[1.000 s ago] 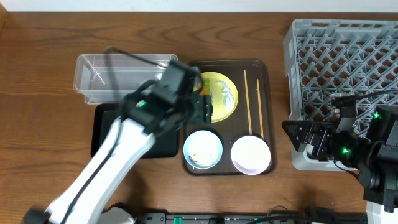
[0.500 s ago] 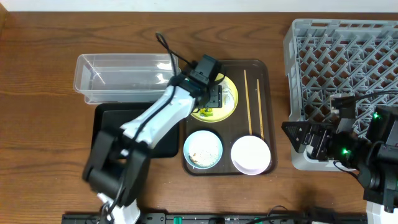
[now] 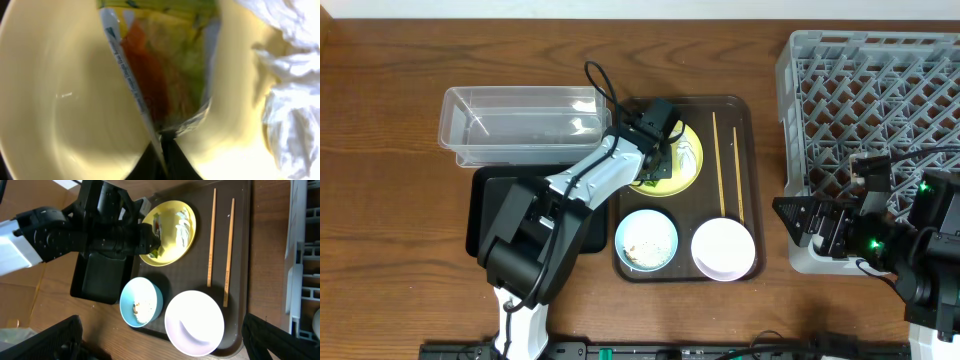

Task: Sort waste into correct bins and load items into the dishwasher rack
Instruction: 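Grasp the snack wrapper with the left gripper, drop it in the clear bin, then grasp the white tissue with the left gripper, drop it in the clear bin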

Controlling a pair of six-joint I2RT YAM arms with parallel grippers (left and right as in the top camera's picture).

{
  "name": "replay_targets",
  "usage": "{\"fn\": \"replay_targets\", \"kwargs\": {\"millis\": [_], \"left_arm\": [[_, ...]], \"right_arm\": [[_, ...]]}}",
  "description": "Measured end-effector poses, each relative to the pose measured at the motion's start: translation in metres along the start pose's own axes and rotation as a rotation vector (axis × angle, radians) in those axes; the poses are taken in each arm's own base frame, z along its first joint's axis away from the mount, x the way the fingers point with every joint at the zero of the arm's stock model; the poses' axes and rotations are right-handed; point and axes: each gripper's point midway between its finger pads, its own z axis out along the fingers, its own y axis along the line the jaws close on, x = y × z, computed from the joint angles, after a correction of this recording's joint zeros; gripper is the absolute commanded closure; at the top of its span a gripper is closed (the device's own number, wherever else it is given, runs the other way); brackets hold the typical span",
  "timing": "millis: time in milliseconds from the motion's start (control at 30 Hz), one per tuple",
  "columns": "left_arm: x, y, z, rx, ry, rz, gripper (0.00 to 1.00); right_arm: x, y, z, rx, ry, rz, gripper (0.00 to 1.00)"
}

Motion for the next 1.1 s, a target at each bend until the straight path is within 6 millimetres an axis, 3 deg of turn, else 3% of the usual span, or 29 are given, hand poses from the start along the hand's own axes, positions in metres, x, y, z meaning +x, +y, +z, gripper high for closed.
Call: {"fn": "replay_targets", "kwargs": {"millis": [100,200,400,433,533,633,667,700,733,800,933,1100], "left_arm": [[-0.003,-0.001,-0.008,0.012,0.004,-0.007,0.94],[-0.013,0.001,-0.032,0.042,-0.022,-0.027,0.94],[-0.055,0.017,-0.128,0.119,-0.207,-0.096,0.94],[-0.063,0.025,-0.144,0.117,-0.248,-0.116,0.94],[-0.079,0.057,-0.169,0.072,-0.321,-0.181,0.94],[-0.089,0.097,-0.165,-0.020,-0.338,-0.252,0.93],[-0.090,0.108,-0.159,-0.050,-0.331,-0.272,0.87],[-0.090,0.117,-0.153,-0.073,-0.320,-0.282,0.78],[-0.089,0.125,-0.145,-0.094,-0.302,-0.291,0.61],[-0.083,0.136,-0.128,-0.117,-0.246,-0.314,0.42],[-0.077,0.137,-0.114,-0.108,-0.198,-0.313,0.32],[-0.082,0.123,-0.128,-0.056,-0.223,-0.288,0.32]], "right_arm": [[0.000,0.000,0.000,0.000,0.000,0.000,0.01],[0.000,0.000,0.000,0.000,0.000,0.000,0.01],[0.000,0.000,0.000,0.000,0.000,0.000,0.01],[0.000,0.000,0.000,0.000,0.000,0.000,0.01],[0.000,0.000,0.000,0.000,0.000,0.000,0.01],[0.000,0.000,0.000,0.000,0.000,0.000,0.01],[0.000,0.000,0.000,0.000,0.000,0.000,0.01],[0.000,0.000,0.000,0.000,0.000,0.000,0.01],[0.000,0.000,0.000,0.002,0.000,0.000,0.01],[0.000,-0.001,0.000,0.006,0.000,0.000,0.01],[0.000,-0.002,0.000,0.009,-0.001,0.000,0.01],[0.000,-0.002,0.000,0.010,-0.001,0.000,0.01]]}}
